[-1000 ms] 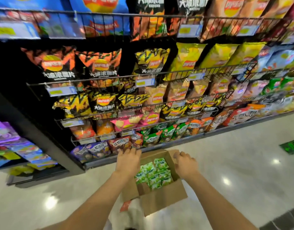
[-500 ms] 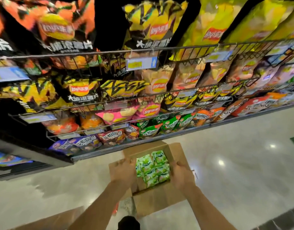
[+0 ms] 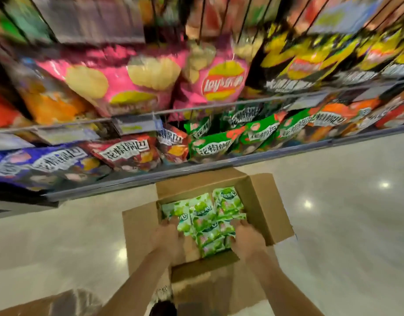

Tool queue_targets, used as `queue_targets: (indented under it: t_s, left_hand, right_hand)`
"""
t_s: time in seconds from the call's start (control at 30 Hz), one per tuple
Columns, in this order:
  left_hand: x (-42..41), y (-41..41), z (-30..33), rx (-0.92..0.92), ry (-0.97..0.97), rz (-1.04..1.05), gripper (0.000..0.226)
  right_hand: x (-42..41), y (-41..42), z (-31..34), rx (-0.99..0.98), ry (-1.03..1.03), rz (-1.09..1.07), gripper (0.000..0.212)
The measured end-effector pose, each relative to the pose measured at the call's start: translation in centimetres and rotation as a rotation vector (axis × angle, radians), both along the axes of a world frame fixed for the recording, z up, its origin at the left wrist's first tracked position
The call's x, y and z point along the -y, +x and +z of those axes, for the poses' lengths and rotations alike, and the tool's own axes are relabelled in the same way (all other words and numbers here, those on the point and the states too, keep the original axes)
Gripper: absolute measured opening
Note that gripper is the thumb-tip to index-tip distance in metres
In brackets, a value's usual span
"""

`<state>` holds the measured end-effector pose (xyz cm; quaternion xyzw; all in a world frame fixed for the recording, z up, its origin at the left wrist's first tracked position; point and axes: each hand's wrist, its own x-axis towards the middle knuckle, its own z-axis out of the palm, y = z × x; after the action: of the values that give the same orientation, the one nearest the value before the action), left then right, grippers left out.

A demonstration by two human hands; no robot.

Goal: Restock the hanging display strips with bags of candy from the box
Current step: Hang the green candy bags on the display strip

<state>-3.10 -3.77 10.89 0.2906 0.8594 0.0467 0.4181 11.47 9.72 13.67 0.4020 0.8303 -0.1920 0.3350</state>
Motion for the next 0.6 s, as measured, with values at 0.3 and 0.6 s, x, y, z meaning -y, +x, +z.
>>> queue_targets:
  t_s: [0.3,0.6]
  left_hand:
    - [-1.7,1.4,-17.9,0.166,0.106,0.398,0.046]
    - [-2.8,1.0,-25.4,0.265,0.172,0.885,0.058]
  right_hand:
    - [-2.2,-2.8,-18.4,-0.084,-0.01,-0.054,0.05]
    - [-2.3,-5.6,-26.9,-0.118,-0.073,-0.151,0.053]
